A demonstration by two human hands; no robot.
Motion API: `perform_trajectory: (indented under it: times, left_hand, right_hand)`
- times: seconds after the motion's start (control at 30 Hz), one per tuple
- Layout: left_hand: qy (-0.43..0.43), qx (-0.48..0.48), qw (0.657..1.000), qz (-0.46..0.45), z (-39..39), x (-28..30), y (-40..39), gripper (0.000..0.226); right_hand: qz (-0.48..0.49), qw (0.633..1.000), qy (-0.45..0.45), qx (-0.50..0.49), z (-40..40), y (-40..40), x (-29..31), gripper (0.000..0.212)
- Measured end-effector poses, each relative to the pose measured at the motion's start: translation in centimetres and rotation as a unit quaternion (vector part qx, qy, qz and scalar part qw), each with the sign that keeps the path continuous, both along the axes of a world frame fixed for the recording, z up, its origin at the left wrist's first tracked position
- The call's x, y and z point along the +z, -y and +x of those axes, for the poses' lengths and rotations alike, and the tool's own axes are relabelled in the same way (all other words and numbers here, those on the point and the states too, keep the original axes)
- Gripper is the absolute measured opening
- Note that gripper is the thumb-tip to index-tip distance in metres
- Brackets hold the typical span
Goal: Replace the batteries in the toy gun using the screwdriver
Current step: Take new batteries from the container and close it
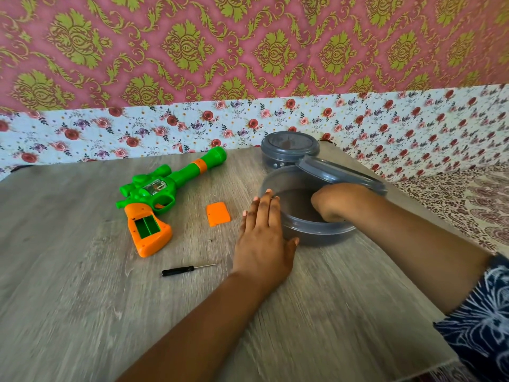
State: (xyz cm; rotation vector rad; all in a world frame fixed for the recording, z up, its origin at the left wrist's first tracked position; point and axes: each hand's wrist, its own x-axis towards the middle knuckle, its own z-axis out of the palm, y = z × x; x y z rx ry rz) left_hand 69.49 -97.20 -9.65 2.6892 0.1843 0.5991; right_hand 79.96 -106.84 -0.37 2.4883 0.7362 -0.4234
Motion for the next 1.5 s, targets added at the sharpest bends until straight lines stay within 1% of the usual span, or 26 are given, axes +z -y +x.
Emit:
perform_trajectory:
  times: [0.07,0.13,0.23,0.33,0.4,0.5,0.6,0.7,0.77,0.87,0.93,1.0,1.03,1.1,1.17,1.2,1.27,1.3,1.4,1.43,1.5]
  left_hand:
    - [-0.007,0.003,1.0,-0.001,-0.1,0.1,0.0,0.078]
    - [-0.011,0.002,1.0,-0.002,-0.1,0.1,0.1,0.078]
    - [-0.014,0.004,1.0,-0.008,-0.1,0.2,0.2,0.079]
    - [-0.027,0.01,1.0,0.0,0.0,0.4,0.5,0.081]
    - [-0.046,0.009,0.998,0.03,0.1,0.8,0.6,0.081]
    - [-0.086,-0.028,0.995,0.045,0.4,3.0,-0.3,0.084]
    - [-0.107,-0.086,0.989,0.047,0.7,6.9,-2.3,0.091]
    - [-0.106,-0.106,0.987,0.065,2.7,10.0,-4.1,0.074]
    - [-0.127,-0.106,0.982,0.095,4.8,10.9,-4.5,0.063]
    - [-0.218,-0.095,0.954,0.183,7.9,10.6,-4.0,0.057]
    - [-0.284,-0.072,0.919,0.263,9.4,10.2,-3.3,0.048]
    - [-0.328,-0.046,0.886,0.324,10.3,9.7,-2.3,0.04]
    - [-0.342,-0.037,0.872,0.348,10.6,9.6,-1.9,0.04]
    - [-0.356,-0.023,0.852,0.382,11.1,9.3,-1.2,0.046]
    - [-0.364,-0.015,0.841,0.4,11.3,9.1,-0.9,0.053]
    - [-0.365,-0.017,0.84,0.4,11.2,9.1,-1.0,0.053]
    - [-0.347,-0.036,0.858,0.377,11.0,9.3,-1.5,0.048]
    - [-0.325,-0.051,0.877,0.35,10.8,9.3,-2.0,0.047]
    - [-0.206,-0.095,0.952,0.207,9.2,10.1,-4.1,0.051]
    - [-0.17,-0.102,0.968,0.152,8.3,10.6,-5.0,0.054]
    - [-0.127,-0.105,0.984,0.074,6.4,11.6,-6.8,0.059]
  right_hand:
    - [0.013,1.0,-0.004,0.016,-0.2,0.1,0.2,0.032]
    - [0.04,0.999,-0.017,0.026,-0.1,0.3,0.3,0.029]
    - [0.134,0.989,-0.05,0.023,0.3,0.5,0.6,0.02]
    - [0.237,0.968,-0.075,0.03,0.2,1.0,1.1,0.022]
    - [0.28,0.957,-0.07,0.035,0.0,1.4,1.0,0.024]
    - [0.313,0.947,-0.056,0.04,0.2,2.0,0.3,0.021]
    - [0.334,0.94,-0.053,0.036,0.6,2.5,-0.4,0.015]
    - [0.349,0.933,-0.082,0.026,1.0,2.7,-0.7,0.015]
    - [0.346,0.934,-0.088,0.024,1.1,2.6,-0.8,0.016]
    - [0.339,0.936,-0.093,0.03,1.2,2.6,-0.9,0.018]
    - [0.335,0.937,-0.095,0.032,1.2,2.6,-0.9,0.019]
    - [0.329,0.939,-0.09,0.04,1.3,2.4,-0.9,0.022]
    - [0.326,0.941,-0.086,0.045,1.4,2.4,-1.0,0.023]
    - [0.323,0.942,-0.083,0.05,1.6,2.2,-1.2,0.024]
    - [0.322,0.942,-0.085,0.05,1.6,2.2,-1.3,0.024]
    - [0.323,0.941,-0.088,0.049,1.6,2.2,-1.3,0.024]
    - [0.328,0.939,-0.09,0.049,1.6,2.2,-1.3,0.024]
    - [0.33,0.939,-0.089,0.052,1.6,2.3,-1.3,0.023]
    - [0.336,0.936,-0.076,0.072,1.7,2.4,-1.4,0.019]
    - [0.346,0.933,-0.068,0.077,1.7,2.5,-1.2,0.018]
    - [0.38,0.92,-0.052,0.083,1.3,2.3,-0.4,0.023]
